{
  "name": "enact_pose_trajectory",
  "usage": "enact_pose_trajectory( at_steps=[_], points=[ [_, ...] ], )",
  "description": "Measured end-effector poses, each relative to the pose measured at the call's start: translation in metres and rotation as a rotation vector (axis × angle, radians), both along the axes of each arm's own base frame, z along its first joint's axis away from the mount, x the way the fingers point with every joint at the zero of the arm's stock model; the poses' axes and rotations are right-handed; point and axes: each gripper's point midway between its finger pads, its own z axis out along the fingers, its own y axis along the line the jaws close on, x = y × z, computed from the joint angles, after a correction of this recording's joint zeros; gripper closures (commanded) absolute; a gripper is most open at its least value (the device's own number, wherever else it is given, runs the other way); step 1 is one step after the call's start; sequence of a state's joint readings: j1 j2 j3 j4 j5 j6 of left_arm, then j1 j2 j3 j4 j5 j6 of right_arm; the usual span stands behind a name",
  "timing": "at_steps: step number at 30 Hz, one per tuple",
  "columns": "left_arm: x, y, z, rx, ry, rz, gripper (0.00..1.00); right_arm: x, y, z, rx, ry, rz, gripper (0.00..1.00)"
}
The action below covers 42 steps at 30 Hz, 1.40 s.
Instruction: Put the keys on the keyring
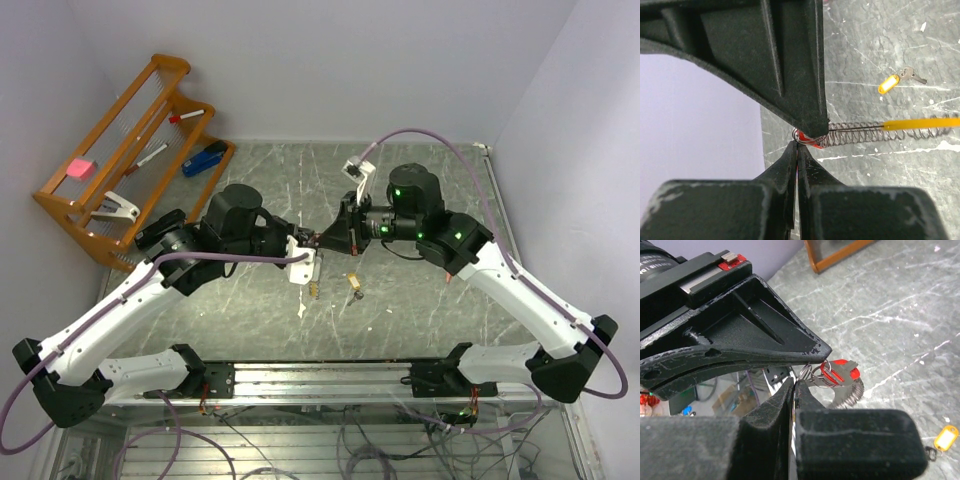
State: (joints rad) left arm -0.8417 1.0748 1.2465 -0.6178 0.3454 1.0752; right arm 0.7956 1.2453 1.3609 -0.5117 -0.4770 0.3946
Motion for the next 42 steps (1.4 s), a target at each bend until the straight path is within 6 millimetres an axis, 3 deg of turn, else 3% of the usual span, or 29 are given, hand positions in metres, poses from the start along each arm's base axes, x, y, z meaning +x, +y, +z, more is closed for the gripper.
enact_pose_trajectory(
  at_steps=[10,17,22,29,42],
  points=[
    [-0.004,0.004,0.013,-0.056,0.015,0.023,0.93,-0.001,0.003,0.014,0.186,-0.008,0.015,1.0],
    [-0.014,0.009,0.046,-0.155,-0.048,0.003,0.93,-0.01,0.005,0.045,0.343,-0.058,0.091,1.0],
    [-0.017,0.006,0.059,-0.206,-0.06,-0.017,0.93,-0.014,0.001,0.06,0.415,-0.095,0.115,1.0],
    [-0.018,0.002,0.065,-0.243,-0.045,-0.023,0.93,-0.015,0.001,0.068,0.449,-0.116,0.129,1.0],
    [-0.022,0.003,0.075,-0.274,-0.028,-0.026,0.93,-0.003,-0.007,0.068,0.459,-0.131,0.086,1.0]
  ],
)
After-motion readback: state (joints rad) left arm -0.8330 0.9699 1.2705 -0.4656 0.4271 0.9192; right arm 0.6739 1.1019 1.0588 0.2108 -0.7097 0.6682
